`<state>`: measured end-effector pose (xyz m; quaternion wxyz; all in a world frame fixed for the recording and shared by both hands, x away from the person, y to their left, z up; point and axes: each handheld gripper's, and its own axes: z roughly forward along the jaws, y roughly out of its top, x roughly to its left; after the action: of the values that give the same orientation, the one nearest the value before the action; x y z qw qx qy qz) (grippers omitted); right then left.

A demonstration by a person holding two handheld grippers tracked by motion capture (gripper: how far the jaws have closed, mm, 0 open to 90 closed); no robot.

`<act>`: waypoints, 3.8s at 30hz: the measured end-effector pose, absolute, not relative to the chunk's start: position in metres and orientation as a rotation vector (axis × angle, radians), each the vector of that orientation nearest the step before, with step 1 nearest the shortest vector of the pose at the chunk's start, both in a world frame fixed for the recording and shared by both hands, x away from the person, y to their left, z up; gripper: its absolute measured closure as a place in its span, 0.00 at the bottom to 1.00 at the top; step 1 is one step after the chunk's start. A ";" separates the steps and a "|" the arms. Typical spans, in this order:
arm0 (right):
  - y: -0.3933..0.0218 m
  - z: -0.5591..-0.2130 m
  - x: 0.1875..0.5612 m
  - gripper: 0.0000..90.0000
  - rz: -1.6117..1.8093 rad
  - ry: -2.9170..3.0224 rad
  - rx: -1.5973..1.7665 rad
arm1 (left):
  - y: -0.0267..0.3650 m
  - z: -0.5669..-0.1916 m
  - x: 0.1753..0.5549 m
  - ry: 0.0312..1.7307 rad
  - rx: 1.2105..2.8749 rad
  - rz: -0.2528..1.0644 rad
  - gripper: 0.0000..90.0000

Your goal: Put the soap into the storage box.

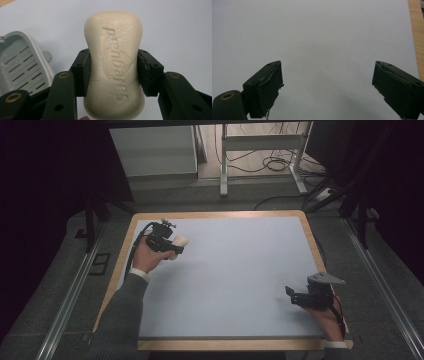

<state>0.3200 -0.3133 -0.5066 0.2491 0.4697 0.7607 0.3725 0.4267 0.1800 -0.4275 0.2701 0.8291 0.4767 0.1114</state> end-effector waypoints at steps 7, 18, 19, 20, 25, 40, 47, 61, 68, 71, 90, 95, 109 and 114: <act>-0.314 -0.506 0.320 0.10 1.018 2.067 1.278 | 0.187 -0.426 0.434 1.326 2.212 0.316 0.55; -0.315 -0.506 0.320 0.10 1.018 2.069 1.283 | 0.202 -0.431 0.444 1.396 2.186 0.329 0.55; -0.315 -0.506 0.320 0.10 1.019 2.069 1.282 | 0.204 -0.431 0.445 1.401 2.186 0.331 0.55; -0.315 -0.506 0.320 0.10 1.019 2.068 1.281 | 0.205 -0.431 0.445 1.408 2.185 0.335 0.55; -0.314 -0.506 0.320 0.10 1.018 2.068 1.281 | 0.215 -0.431 0.449 1.439 2.170 0.340 0.55; -0.314 -0.507 0.320 0.10 1.014 2.072 1.281 | 0.237 -0.437 0.459 1.537 2.126 0.372 0.55; -0.314 -0.507 0.320 0.10 1.012 2.071 1.281 | 0.245 -0.443 0.464 1.587 2.100 0.377 0.55; -0.317 -0.509 0.322 0.10 1.000 2.066 1.295 | 0.253 -0.463 0.478 1.668 2.098 0.364 0.55; -0.317 -0.511 0.322 0.10 0.995 2.069 1.296 | 0.250 -0.471 0.480 1.681 2.104 0.357 0.55; -0.317 -0.510 0.322 0.10 0.996 2.068 1.294 | 0.249 -0.473 0.480 1.680 2.114 0.360 0.55; -0.315 -0.510 0.322 0.10 0.995 2.073 1.291 | 0.225 -0.446 0.449 1.450 2.076 0.354 0.38; -0.314 -0.510 0.322 0.10 0.995 2.079 1.283 | 0.212 -0.450 0.431 1.350 2.104 0.346 0.37; -0.310 -0.508 0.319 0.10 1.003 2.079 1.274 | 0.193 -0.473 0.371 1.137 2.101 0.262 0.35; -0.307 -0.506 0.318 0.10 1.010 2.083 1.263 | 0.193 -0.483 0.349 1.112 2.075 0.229 0.32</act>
<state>0.3185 -0.3074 -0.5060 0.2496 0.4637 0.7650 0.3708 0.3492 0.1926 -0.4826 0.3786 0.8120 0.4351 0.0895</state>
